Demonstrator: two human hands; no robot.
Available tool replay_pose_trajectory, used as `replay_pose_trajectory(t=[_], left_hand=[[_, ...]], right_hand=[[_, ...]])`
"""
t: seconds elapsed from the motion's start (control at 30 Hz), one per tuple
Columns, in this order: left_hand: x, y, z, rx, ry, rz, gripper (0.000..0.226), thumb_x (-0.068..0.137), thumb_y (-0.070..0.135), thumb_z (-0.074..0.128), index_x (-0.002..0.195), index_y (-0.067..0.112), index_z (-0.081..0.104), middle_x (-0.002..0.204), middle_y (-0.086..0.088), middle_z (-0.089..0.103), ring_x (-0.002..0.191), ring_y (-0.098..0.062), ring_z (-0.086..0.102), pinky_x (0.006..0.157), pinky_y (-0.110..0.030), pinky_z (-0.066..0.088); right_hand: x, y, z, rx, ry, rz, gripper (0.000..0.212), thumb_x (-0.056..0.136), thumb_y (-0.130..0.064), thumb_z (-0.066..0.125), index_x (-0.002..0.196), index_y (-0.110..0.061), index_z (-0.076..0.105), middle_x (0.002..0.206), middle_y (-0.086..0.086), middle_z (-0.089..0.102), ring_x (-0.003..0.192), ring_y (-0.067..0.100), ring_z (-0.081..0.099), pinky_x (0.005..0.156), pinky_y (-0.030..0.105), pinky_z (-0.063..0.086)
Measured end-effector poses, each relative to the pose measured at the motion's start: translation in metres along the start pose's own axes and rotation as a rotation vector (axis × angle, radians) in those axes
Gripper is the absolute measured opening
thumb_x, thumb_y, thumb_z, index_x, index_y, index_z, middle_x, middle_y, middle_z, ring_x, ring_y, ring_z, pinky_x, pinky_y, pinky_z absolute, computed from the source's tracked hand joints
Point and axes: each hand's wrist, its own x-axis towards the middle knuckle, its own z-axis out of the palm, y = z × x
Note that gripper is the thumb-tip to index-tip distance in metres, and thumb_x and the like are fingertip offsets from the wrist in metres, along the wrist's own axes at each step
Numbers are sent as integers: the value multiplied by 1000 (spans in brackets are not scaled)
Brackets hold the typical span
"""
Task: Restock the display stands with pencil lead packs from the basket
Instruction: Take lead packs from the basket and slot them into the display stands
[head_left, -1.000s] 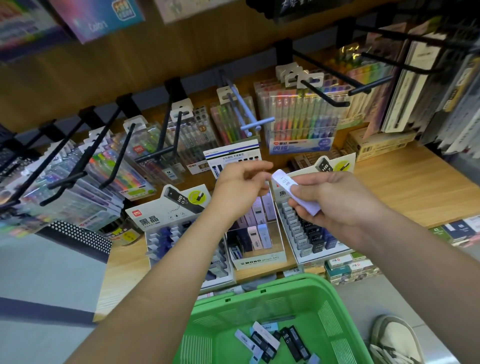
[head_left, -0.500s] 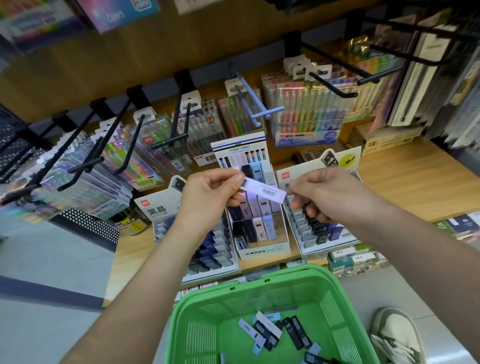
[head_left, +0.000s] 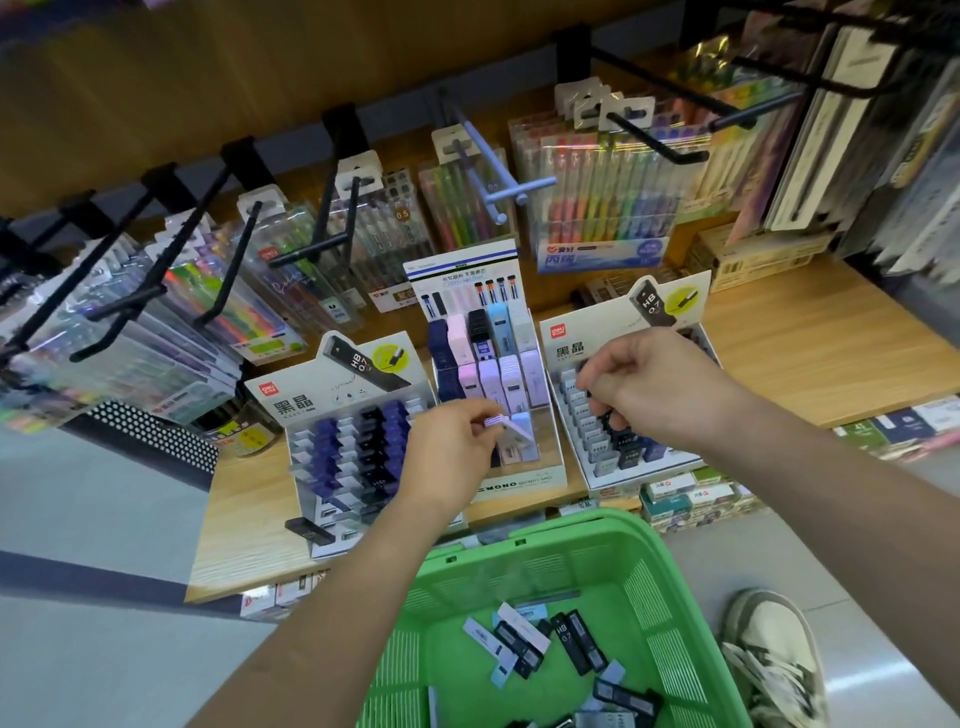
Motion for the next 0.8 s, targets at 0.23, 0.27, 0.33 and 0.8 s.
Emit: replay_pose_trajectory(t=[0.23, 0.27, 0.33, 0.8], left_hand=[[8, 9, 27, 24, -20, 68, 15, 88, 16, 67, 103, 19, 69, 89, 3, 68, 80, -13, 62, 79, -29, 54], [9, 10, 29, 62, -13, 106, 15, 89, 17, 66, 103, 19, 67, 89, 1, 68, 81, -15, 62, 77, -30, 53], [11, 10, 34, 164, -2, 223, 17, 88, 17, 67, 106, 16, 68, 91, -2, 69, 85, -20, 60, 75, -30, 49], [9, 13, 38, 267, 56, 323, 25, 89, 16, 64, 114, 12, 66, 105, -3, 63, 102, -23, 49, 88, -33, 43]], right_hand=[[-3, 13, 3, -95, -14, 3, 20, 93, -14, 56, 81, -12, 71, 79, 6, 72, 63, 12, 61, 60, 23, 49], [-4, 14, 2, -110, -18, 1, 20, 93, -13, 56, 81, -12, 71, 78, 5, 72, 62, 10, 60, 58, 21, 49], [-6, 16, 0, -121, -29, 8, 20, 92, -12, 56, 80, -17, 71, 77, 1, 71, 61, 6, 59, 61, 23, 51], [-10, 27, -4, -182, -73, -21, 26, 92, -13, 57, 74, -29, 65, 67, -9, 68, 51, -6, 58, 48, 7, 38]])
